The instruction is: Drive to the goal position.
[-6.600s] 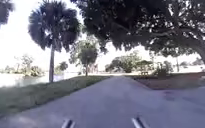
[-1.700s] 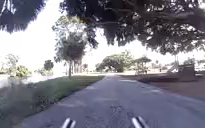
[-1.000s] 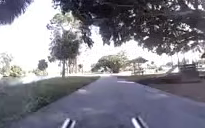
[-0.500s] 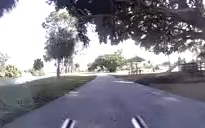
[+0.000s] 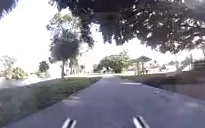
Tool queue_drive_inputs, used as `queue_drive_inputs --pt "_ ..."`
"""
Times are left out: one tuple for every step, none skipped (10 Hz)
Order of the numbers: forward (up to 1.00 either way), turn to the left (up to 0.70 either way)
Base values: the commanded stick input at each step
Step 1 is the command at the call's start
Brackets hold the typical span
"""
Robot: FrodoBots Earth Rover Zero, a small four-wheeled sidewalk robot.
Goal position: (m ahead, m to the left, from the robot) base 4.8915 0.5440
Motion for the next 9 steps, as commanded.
queue_drive_inputs --pt "0.85 0.00" --pt "0.85 0.00" --pt "0.85 0.00" --pt "0.85 0.00" --pt "0.85 0.04" --pt "0.85 0.19" --pt "0.85 0.34" --pt "0.85 0.34" --pt "0.85 0.34"
